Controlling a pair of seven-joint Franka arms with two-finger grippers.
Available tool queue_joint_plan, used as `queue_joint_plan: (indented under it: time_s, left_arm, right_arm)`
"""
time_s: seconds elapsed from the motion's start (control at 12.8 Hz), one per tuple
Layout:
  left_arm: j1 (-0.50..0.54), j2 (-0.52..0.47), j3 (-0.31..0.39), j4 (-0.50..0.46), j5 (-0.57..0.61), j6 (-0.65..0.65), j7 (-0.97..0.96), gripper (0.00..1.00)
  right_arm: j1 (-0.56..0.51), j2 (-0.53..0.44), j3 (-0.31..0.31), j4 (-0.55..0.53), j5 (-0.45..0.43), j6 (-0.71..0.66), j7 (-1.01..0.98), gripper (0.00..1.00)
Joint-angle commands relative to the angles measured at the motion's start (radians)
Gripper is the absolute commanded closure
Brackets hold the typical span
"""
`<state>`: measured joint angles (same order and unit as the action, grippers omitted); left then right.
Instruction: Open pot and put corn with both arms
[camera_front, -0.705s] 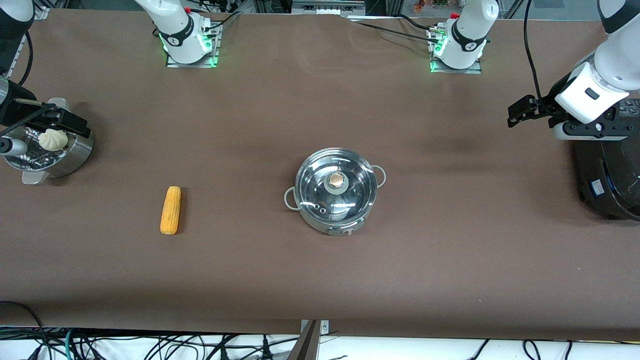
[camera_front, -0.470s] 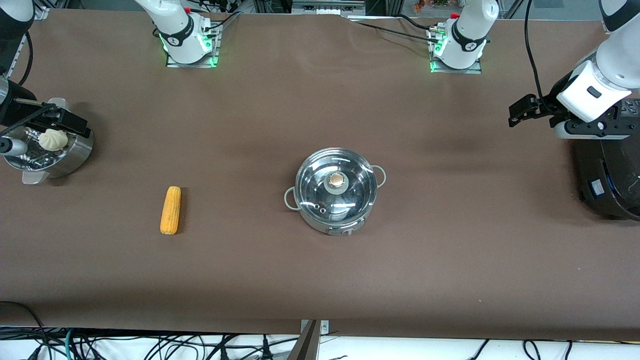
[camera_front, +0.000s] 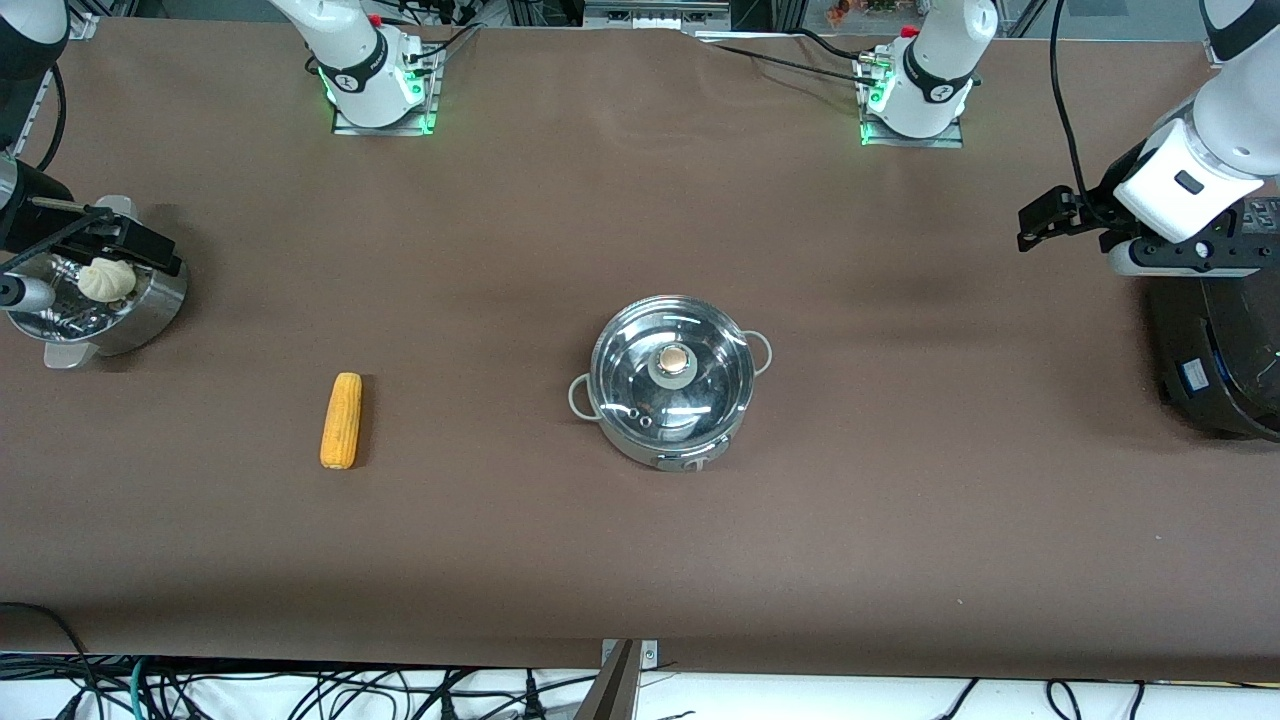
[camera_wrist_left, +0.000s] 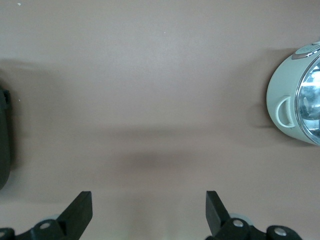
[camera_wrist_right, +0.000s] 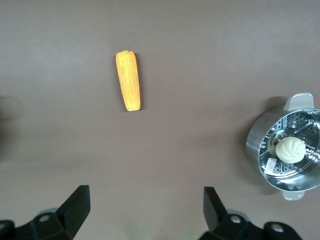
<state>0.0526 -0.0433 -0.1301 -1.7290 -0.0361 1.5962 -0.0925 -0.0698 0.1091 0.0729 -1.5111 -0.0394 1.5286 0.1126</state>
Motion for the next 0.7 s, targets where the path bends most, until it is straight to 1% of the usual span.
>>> queue_joint_plan:
  time_s: [0.0,0.16,0.31,0.63]
  left_arm:
    - [0.009,-0.007,-0.006,0.022,0.018,-0.025,0.007,0.00]
    - [0.009,-0.009,-0.006,0.023,0.018,-0.025,0.007,0.00]
    - [0.009,-0.006,-0.006,0.045,0.018,-0.045,0.005,0.00]
    - [0.009,-0.006,-0.006,0.048,0.016,-0.045,0.007,0.00]
  right_arm:
    - [-0.010,0.008,0.004,0.022,0.018,-0.004,-0.008,0.00]
    - [-0.010,0.008,0.004,0.023,0.018,-0.004,-0.007,0.00]
    - [-0.010,0.008,0.004,0.022,0.018,-0.004,-0.008,0.00]
    - [-0.010,0.008,0.004,0.022,0.018,-0.004,-0.007,0.00]
